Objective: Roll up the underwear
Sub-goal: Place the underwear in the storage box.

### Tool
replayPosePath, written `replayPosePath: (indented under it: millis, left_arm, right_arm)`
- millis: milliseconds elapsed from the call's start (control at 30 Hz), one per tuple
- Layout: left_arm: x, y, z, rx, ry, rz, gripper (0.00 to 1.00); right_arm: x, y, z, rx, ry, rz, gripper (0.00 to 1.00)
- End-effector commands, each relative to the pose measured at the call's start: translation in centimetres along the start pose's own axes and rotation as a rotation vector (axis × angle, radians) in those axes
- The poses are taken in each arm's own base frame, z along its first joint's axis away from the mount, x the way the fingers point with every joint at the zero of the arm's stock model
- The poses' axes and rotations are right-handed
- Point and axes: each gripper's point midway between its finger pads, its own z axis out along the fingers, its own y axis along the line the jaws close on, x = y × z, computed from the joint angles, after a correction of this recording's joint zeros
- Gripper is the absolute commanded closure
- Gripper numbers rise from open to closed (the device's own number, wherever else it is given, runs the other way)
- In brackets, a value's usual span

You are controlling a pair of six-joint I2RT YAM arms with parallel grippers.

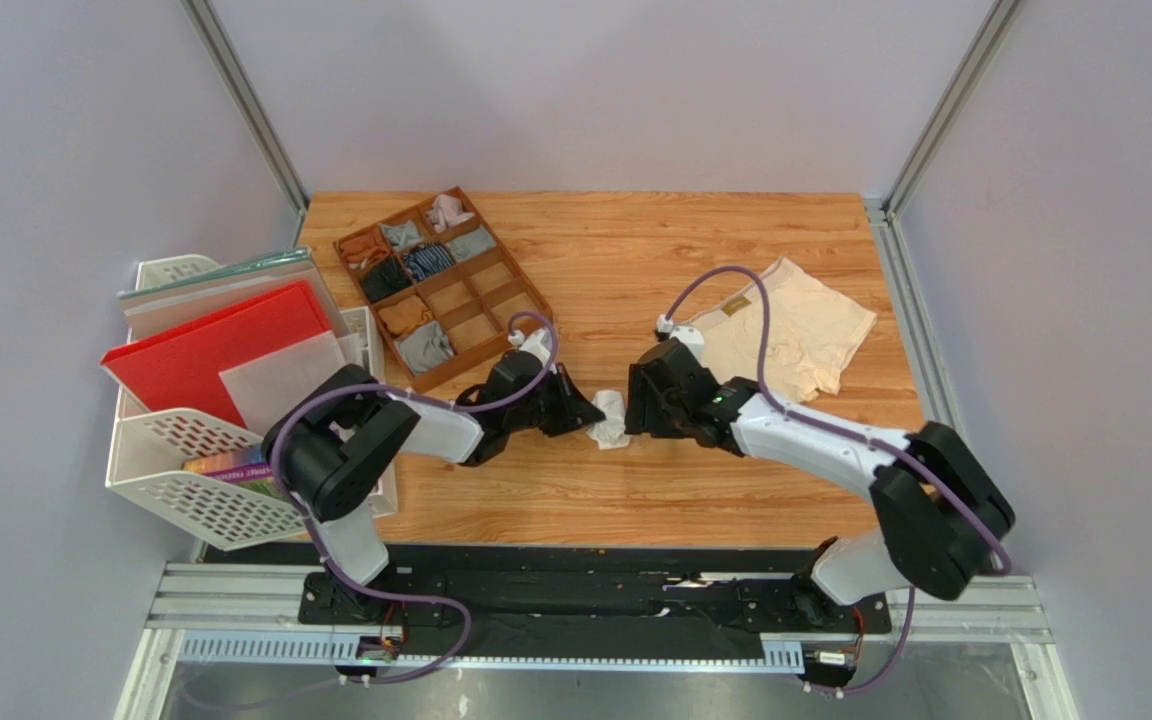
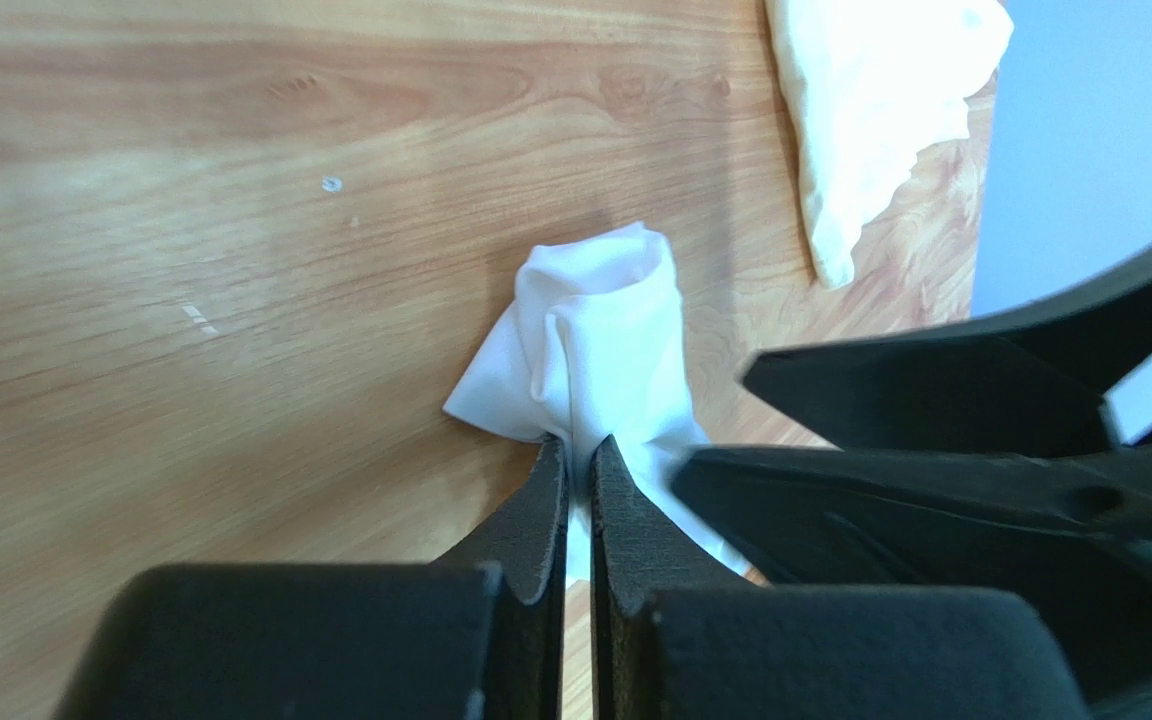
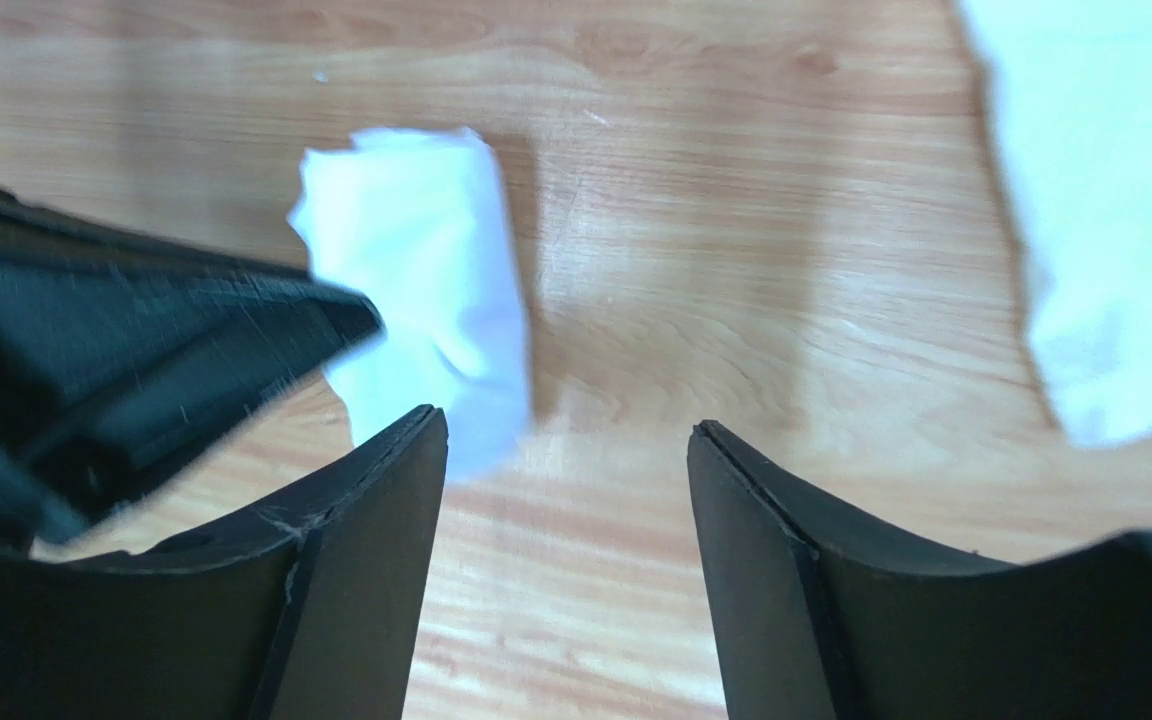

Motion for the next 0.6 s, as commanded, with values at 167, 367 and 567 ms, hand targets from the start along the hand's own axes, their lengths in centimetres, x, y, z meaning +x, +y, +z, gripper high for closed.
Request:
replayPosePath:
  millis: [167,367,567]
  left_arm:
    - [-10.2,-0.7,-6.4,-0.138,-0.212,0.233,1.00]
    - [-17.2,0.7,-10.8,-0.308,-0.283,0.298,1.00]
    - [-21.1,3.7,-12.4,-0.411,-0.269,0.272,1.00]
  right_arm:
    - [-4.5,-3.2,-7.3,-0.017,-0.175,0.057,0.35]
    - [-4.8,-4.0,-8.2,-0.032,-0.197,0.072,0.35]
    - [-4.7,-4.2,-7.6,-0.036,-0.183,0.065,0.36]
